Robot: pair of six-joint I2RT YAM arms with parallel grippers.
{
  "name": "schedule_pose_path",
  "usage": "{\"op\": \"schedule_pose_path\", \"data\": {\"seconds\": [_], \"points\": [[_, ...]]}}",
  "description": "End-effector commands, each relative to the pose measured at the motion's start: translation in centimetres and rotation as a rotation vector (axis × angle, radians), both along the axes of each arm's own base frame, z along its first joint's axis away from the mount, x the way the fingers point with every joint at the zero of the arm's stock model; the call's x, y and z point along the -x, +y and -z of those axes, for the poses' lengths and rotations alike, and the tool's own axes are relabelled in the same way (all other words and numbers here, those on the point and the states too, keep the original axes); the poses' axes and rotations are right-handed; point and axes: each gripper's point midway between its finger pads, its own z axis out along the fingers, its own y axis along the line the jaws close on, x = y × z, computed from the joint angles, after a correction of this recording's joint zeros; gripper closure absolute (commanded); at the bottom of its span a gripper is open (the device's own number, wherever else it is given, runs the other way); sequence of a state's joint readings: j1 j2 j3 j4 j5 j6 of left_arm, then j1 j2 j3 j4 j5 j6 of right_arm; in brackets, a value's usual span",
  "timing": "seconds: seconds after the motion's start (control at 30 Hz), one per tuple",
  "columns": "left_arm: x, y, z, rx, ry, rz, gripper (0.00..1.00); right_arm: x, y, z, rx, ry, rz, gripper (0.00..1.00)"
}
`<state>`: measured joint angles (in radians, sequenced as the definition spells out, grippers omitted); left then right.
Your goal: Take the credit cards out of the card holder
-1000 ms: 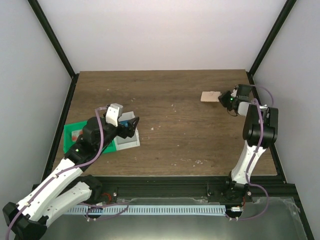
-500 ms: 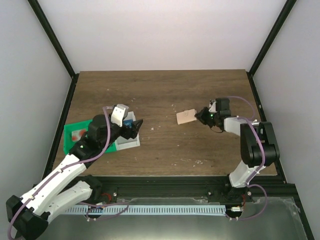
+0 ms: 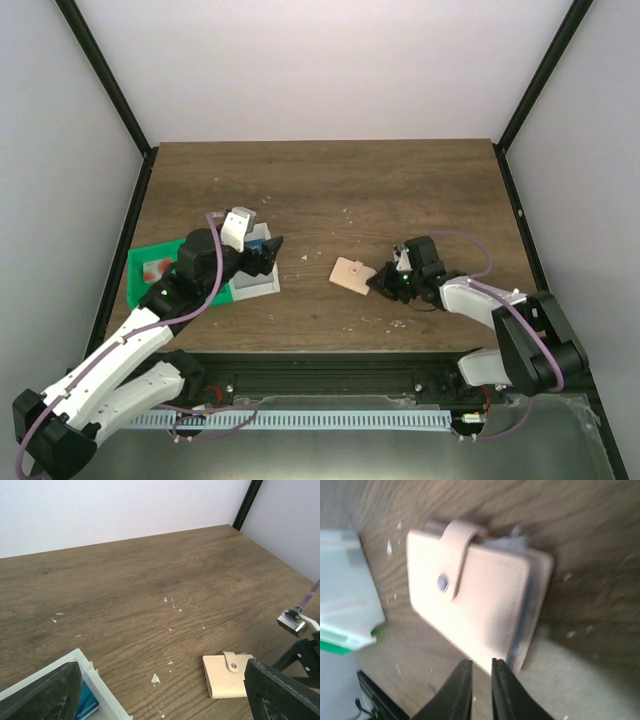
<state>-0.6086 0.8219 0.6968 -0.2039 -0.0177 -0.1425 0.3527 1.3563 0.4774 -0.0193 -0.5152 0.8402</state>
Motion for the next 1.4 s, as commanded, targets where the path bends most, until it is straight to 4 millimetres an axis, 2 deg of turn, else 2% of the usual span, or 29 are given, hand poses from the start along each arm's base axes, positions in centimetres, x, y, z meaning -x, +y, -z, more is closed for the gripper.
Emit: {"op": "schedule_pose_path", "data": {"seconds": [0.0, 0.1, 0.2, 0.3, 0.37, 0.47, 0.53, 0.67, 0.73, 0.83, 1.03, 1.2, 1.37], "points": [[-0.5, 0.0, -0.3, -0.018, -0.014, -0.009, 0.1, 2.0, 1.1, -1.1, -0.018, 0.017, -0.028, 0.81], [-0.4, 0.0, -0.4, -0.011, -0.014, -0.007, 0.1, 1.8, 1.1, -2.5, 0.014, -0.049, -0.072, 0.65], [-0.2, -0.1, -0.5, -0.002, -0.016, 0.002, 0.1, -0.3, 0.7, -4.3, 0.092, -0.154, -0.084, 0.61], [0.0, -0.4, -0.6, 0.007, -0.013, 0.02, 0.1, -3.3, 0.6, -5.4, 0.162, -0.25, -0.074, 0.6], [0.0, -0.4, -0.7, 0.016, -0.012, 0.02, 0.1, -5.1, 0.8, -5.3, 0.197, -0.279, -0.076, 0.6], [0.1, -0.7, -0.3, 0.034, 0.024, 0.025, 0.09, -7.6, 2.2, -5.4, 0.212, -0.328, -0.131, 0.59], [0.2, -1.4, 0.7, 0.059, 0.082, 0.047, 0.09, -8.8, 2.9, -5.0, 0.226, -0.342, -0.17, 0.58], [0.3, -3.0, 3.1, 0.052, 0.206, 0.099, 0.09, -10.3, 3.7, -2.9, 0.275, -0.305, -0.241, 0.57], [-0.1, -2.8, 4.0, 0.014, 0.24, 0.075, 0.1, -10.2, 4.2, -2.0, 0.263, -0.296, -0.277, 0.57], [-0.5, -2.2, 4.3, -0.019, 0.239, 0.04, 0.11, -9.6, 4.7, -1.3, 0.231, -0.285, -0.309, 0.57], [-0.1, -1.9, 2.3, 0.044, 0.167, 0.041, 0.11, -7.5, 4.5, 1.1, 0.245, -0.215, -0.369, 0.57], [0.1, -2.6, 1.3, 0.092, 0.154, 0.075, 0.11, -3.7, 4.9, 2.4, 0.215, -0.158, -0.435, 0.59], [0.4, -4.1, 3.3, 0.114, 0.271, 0.12, 0.13, 0.1, 6.2, 2.7, 0.239, -0.124, -0.507, 0.6]]}}
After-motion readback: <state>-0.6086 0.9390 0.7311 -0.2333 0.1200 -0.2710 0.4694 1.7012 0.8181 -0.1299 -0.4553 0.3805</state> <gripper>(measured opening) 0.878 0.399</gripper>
